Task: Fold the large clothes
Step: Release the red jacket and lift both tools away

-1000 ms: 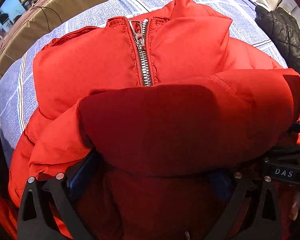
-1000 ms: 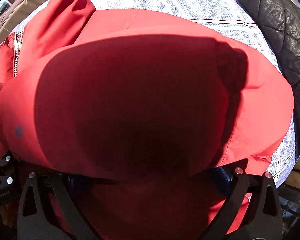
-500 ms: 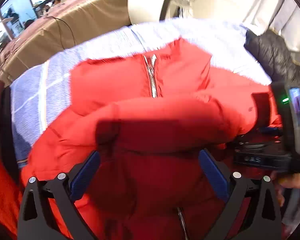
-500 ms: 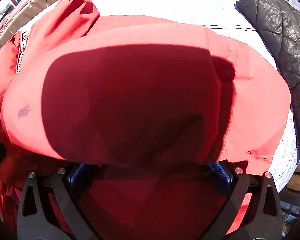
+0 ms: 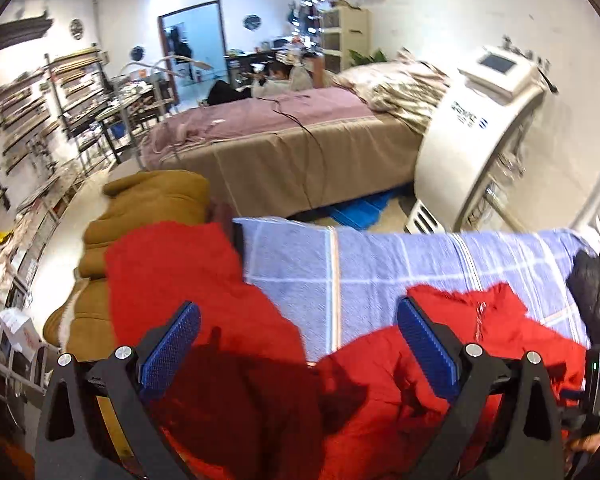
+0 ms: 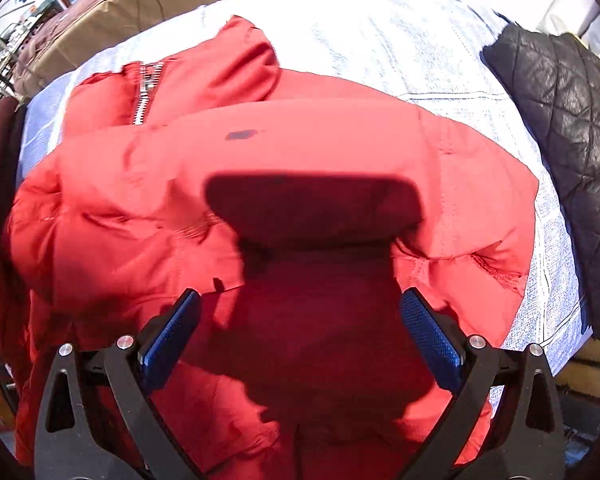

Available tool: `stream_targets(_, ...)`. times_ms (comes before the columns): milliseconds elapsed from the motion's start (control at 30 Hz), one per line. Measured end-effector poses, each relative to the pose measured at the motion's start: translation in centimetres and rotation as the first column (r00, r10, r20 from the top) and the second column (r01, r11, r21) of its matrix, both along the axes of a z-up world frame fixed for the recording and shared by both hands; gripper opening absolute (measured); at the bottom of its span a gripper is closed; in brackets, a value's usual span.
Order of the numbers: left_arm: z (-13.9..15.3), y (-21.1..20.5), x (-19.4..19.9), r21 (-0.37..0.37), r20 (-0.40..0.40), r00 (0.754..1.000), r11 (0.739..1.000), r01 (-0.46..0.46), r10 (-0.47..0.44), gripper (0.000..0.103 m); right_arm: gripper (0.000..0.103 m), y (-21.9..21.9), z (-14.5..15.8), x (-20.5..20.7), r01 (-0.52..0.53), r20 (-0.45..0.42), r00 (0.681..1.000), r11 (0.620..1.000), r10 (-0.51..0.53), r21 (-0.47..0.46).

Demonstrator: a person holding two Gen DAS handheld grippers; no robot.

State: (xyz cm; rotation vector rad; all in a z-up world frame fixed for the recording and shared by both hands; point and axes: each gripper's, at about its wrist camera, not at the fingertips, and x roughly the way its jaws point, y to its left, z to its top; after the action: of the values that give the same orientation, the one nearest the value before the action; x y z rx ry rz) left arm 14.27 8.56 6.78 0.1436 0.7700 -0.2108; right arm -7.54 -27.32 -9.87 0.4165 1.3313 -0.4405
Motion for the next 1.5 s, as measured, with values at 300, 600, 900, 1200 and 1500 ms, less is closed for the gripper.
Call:
stream_targets(300,-2.7,10.1,8.2,-0.249,-0.328,0.939,0.949,-0.195,0.107,0.089,0.098,5.2,3.7,-0.1,0.005,0.076,0.997,1.000,-0.005,0.002)
stream_targets(600,-3.9,7.5,8.9,-0.352,-0.354,0.931,0.935,-0.044,-0.089,0.024,0.098,5.6,4.8,-2.5,0.029,0.098,0.995,1.000,-0.027,-0.012)
stream_targets(900,1.1,-1.1,3.3,-0.604,-0.154,0.782,0.684,0.409,-0.604,0.018,0.098,5.5,6.1,-4.0,0.056,0.147,0.988,0.998,-0.054,-0.010)
stream_targets(1200,-2.9,-6.7,1.2,-0.654,-0.190,0.674,0.604,0.455,-0.714,0.011,0.098,4.6,8.2,-4.1,0.018,0.313,0.948,0.991,-0.059,0.132)
stream_targets(1500,-5.4,-5.4,0.2,-0.507,-0.280,0.804,0.792,0.340,-0.525,0.077,0.098,6.5,8.6,-1.8,-0.148,0.288,0.946,0.989,0.147,-0.019)
